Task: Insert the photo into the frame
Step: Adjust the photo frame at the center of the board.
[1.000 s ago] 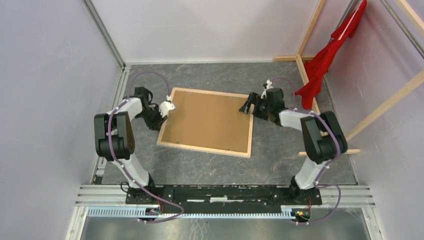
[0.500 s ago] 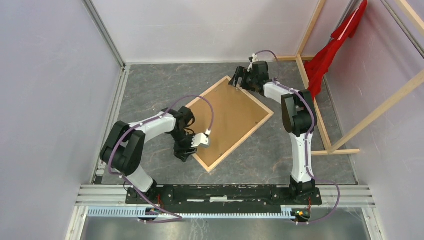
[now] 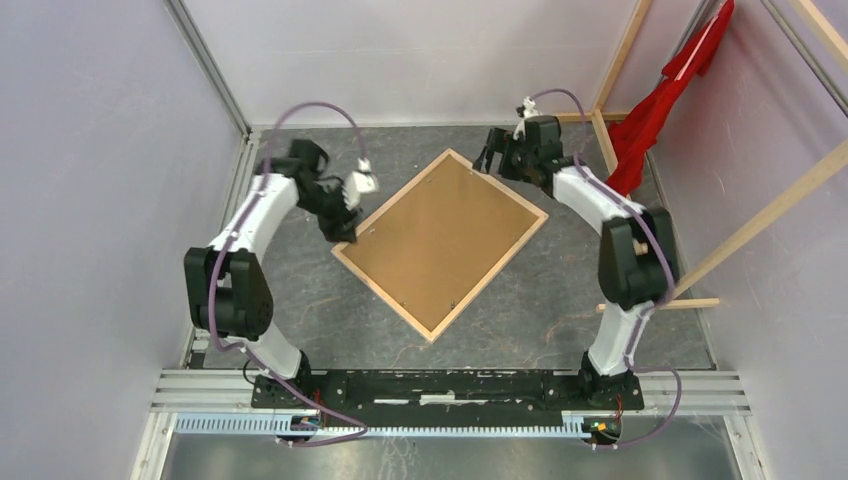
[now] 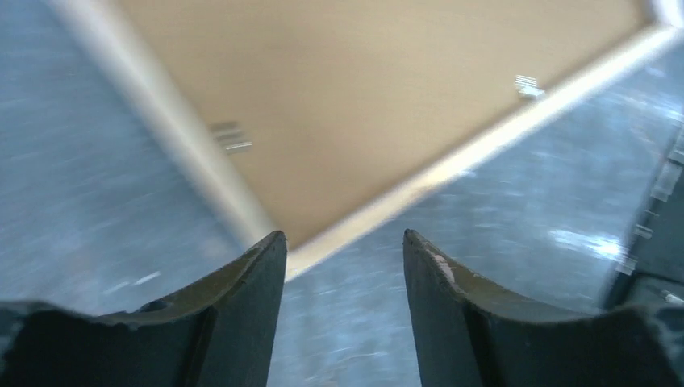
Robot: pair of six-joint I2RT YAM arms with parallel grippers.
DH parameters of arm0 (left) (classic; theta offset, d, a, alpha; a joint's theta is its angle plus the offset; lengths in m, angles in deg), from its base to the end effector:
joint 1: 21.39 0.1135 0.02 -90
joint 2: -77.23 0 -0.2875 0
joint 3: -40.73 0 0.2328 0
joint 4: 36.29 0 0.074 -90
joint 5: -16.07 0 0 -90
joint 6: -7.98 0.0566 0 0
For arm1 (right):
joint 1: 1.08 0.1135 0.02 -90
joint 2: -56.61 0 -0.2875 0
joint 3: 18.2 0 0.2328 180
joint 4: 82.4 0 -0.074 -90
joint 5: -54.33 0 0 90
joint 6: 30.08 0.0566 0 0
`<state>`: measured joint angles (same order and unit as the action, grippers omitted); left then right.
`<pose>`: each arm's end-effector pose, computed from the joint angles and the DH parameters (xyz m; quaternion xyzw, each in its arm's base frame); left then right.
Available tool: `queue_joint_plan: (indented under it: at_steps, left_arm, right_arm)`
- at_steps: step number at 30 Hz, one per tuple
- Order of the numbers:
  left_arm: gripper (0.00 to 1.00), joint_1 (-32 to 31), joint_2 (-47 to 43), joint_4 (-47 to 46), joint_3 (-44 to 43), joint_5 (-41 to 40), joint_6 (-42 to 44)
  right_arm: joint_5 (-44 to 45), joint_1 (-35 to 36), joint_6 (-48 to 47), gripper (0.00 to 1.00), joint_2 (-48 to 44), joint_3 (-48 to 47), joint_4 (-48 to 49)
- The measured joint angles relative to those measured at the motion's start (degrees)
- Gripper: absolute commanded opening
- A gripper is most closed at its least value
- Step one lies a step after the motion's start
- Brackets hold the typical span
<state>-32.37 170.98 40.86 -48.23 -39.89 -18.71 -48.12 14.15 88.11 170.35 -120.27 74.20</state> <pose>0.2764 -0.0859 0.2612 0.5924 0.7479 -0.2324 0.1891 0.4498 0.1351 0.2553 0.0499 0.8821 0.2590 0.3904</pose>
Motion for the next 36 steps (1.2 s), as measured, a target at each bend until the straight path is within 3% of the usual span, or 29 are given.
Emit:
queue_joint_plan:
  at_steps: [4,8,14,20,27,36]
  left_arm:
    - [0.47,9.1,3.0,-8.0,-9.0,-1.5,-5.1]
    - [0.46,10.9,9.1,-18.2,-9.3,-7.7,-12.5]
    - [0.46,10.9,18.1,-25.9,-7.2,-11.7,-19.1]
    - [0.46,10.2,17.9,-27.5,-1.5,-10.4,-19.8]
    - [0.47,8.7,12.1,-27.0,6.6,-7.5,-15.1]
    - [0.5,4.4,2.9,-23.3,17.5,-5.8,-10.0]
  right_arm:
    - [1.9,-0.5,0.5,0.98,-15.9,15.9,1.6]
    - [1.0,-0.6,1.0,0.98,-26.8,28.7,3.1]
    - [-3.7,-1.4,2.1,0.98,-34.0,43.4,4.9]
    - [-9.6,-2.9,5.1,0.98,-36.7,56.0,8.9]
    - [-14.5,-3.5,7.7,0.98,-31.7,56.7,16.7]
    - [-11.9,-4.9,4.9,0.98,-24.9,48.7,14.7]
